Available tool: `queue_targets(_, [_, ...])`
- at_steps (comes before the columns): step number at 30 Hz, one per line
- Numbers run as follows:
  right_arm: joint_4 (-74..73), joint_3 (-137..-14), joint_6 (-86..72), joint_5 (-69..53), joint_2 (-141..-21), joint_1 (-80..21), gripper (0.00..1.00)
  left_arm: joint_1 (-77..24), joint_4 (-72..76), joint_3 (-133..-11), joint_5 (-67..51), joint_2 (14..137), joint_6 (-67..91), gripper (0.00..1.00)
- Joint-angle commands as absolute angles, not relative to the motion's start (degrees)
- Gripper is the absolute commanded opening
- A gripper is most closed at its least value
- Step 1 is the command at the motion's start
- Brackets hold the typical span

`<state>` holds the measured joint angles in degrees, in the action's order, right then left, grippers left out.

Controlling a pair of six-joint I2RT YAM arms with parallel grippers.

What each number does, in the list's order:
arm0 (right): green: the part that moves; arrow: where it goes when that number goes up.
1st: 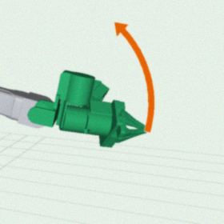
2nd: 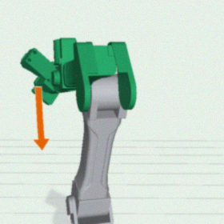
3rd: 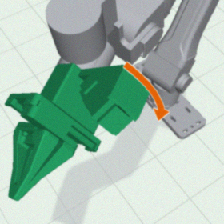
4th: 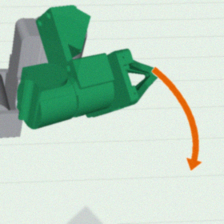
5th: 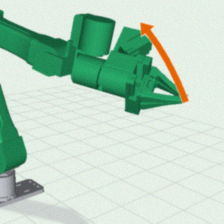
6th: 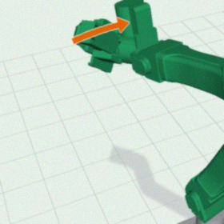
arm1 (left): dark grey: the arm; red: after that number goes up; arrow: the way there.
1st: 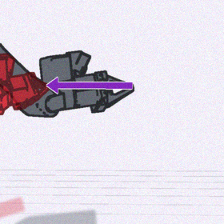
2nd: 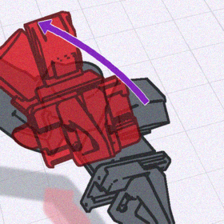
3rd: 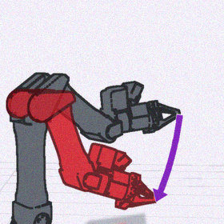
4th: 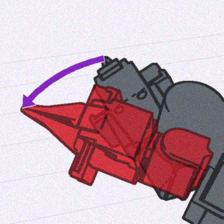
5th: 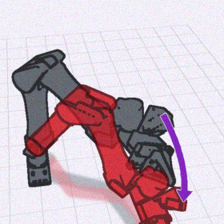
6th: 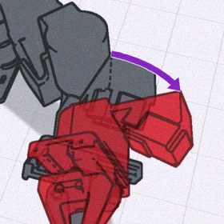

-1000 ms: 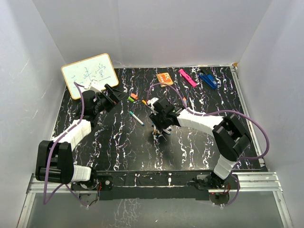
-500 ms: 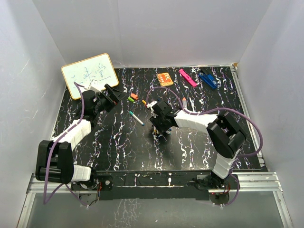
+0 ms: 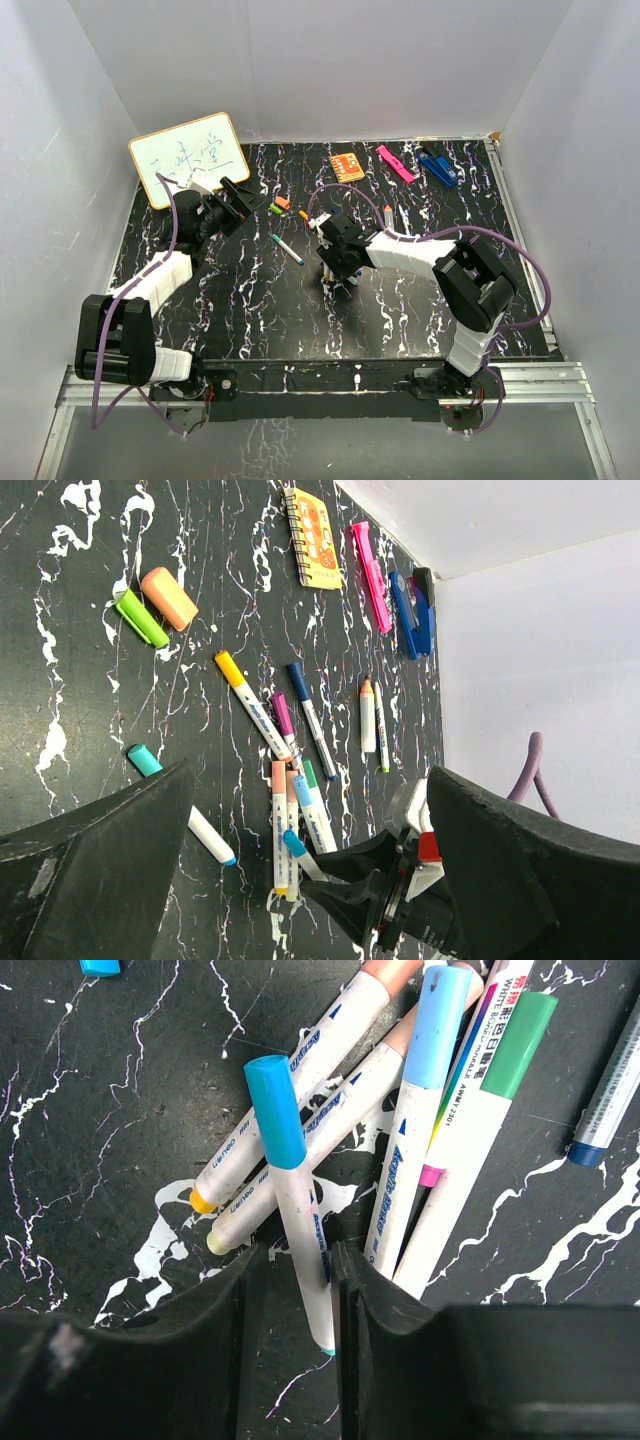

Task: Open the pen caps

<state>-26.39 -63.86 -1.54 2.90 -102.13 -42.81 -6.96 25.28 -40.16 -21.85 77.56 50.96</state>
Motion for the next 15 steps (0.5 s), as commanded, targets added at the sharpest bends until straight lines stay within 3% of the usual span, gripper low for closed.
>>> queue_targets(1, [-23.71,-63.81,-0.94,3.81,-102.39,-43.07,0.29,-6.78,26.64,-40.21,-22.28,77.27,50.47,0.98])
queue_targets(6, [-23.71,-63.81,-1.01,4.08,-102.57,-43.09,0.25,-6.81,26.48,-40.25,-22.32,76.87,50.45,0.99])
queue_targets(15, [-23.06,-63.63,-0.97,4.60,-101.41,-43.14,0.06,-6.77,27.37,-39.64,-22.82,75.65,50.96,0.98])
